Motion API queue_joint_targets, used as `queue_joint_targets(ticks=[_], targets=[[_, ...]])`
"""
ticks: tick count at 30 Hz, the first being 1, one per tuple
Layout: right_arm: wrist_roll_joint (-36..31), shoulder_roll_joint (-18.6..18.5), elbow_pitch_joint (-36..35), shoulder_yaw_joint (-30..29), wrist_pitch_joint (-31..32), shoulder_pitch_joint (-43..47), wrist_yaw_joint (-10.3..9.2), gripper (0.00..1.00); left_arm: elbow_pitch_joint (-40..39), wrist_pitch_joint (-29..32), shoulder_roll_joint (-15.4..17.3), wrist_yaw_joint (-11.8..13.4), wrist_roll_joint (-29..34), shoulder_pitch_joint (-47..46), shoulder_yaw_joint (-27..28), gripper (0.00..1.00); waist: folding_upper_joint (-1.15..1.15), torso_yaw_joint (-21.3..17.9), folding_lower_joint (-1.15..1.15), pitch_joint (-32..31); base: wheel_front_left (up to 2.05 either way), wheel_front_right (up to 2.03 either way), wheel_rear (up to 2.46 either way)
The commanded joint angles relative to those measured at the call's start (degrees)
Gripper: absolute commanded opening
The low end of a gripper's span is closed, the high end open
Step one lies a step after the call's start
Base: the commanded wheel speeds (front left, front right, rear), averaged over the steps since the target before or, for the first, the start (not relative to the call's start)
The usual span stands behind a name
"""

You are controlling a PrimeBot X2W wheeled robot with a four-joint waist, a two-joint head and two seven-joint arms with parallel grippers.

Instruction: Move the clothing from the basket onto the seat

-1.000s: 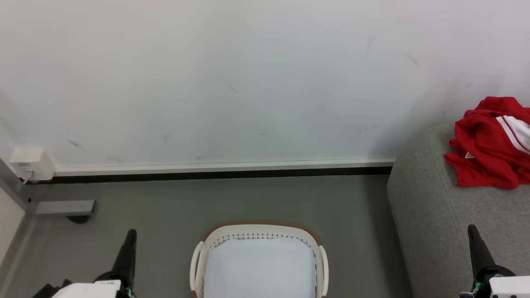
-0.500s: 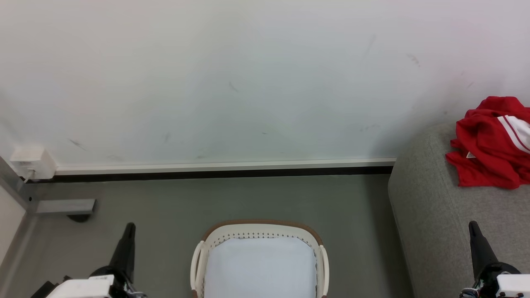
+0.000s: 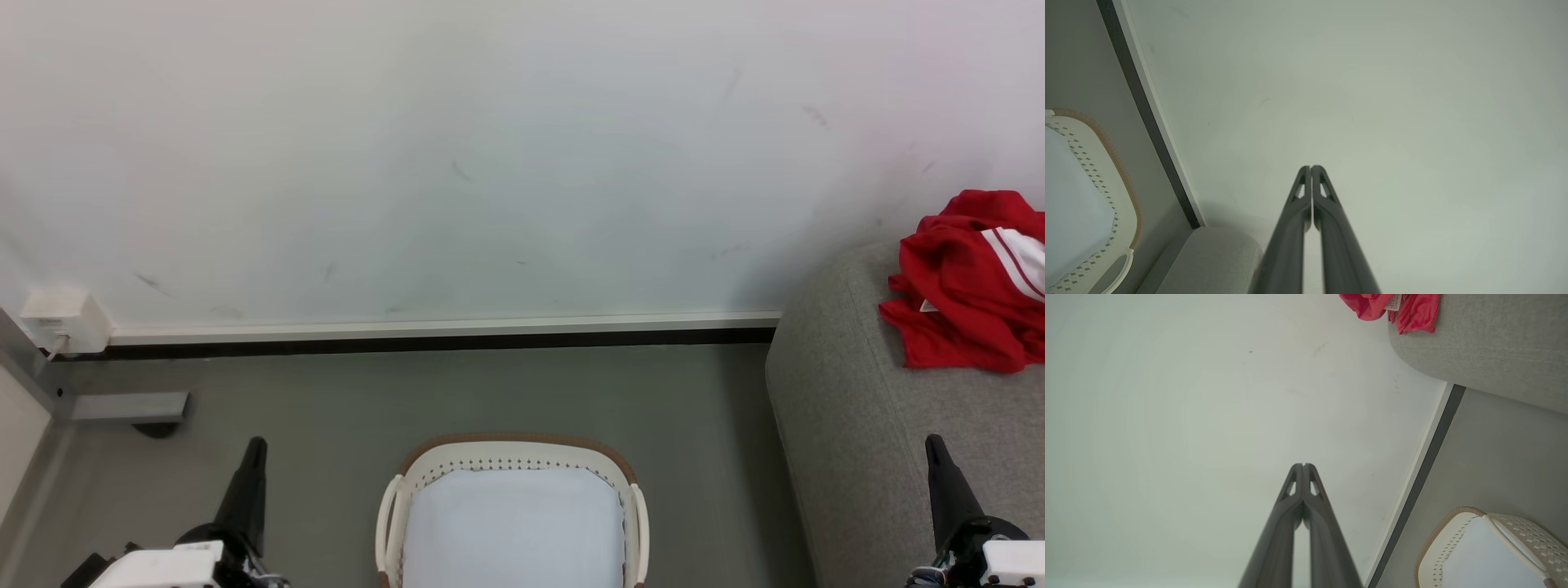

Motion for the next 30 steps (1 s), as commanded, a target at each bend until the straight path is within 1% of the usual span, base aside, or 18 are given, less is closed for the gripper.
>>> queue_joint_targets(ticks=[1,30], targets=[[0.08,-0.48,-0.29,-0.22,0.18,-0.73,-0.13,0.0,-0.17,0.24,0.44,-0.27,-0.83,-0.51,0.11,0.0,0.0,0.0,0.0,0.0,0.0,0.0,0.0],[0.08,-0.47,-0.29,-0.22,0.17,-0.72,-0.14,0.0,-0.18,0.23,0.43,-0.27,-0.83,-0.5,0.1,0.0,0.0,0.0,0.0,0.0,0.0,0.0,0.0]])
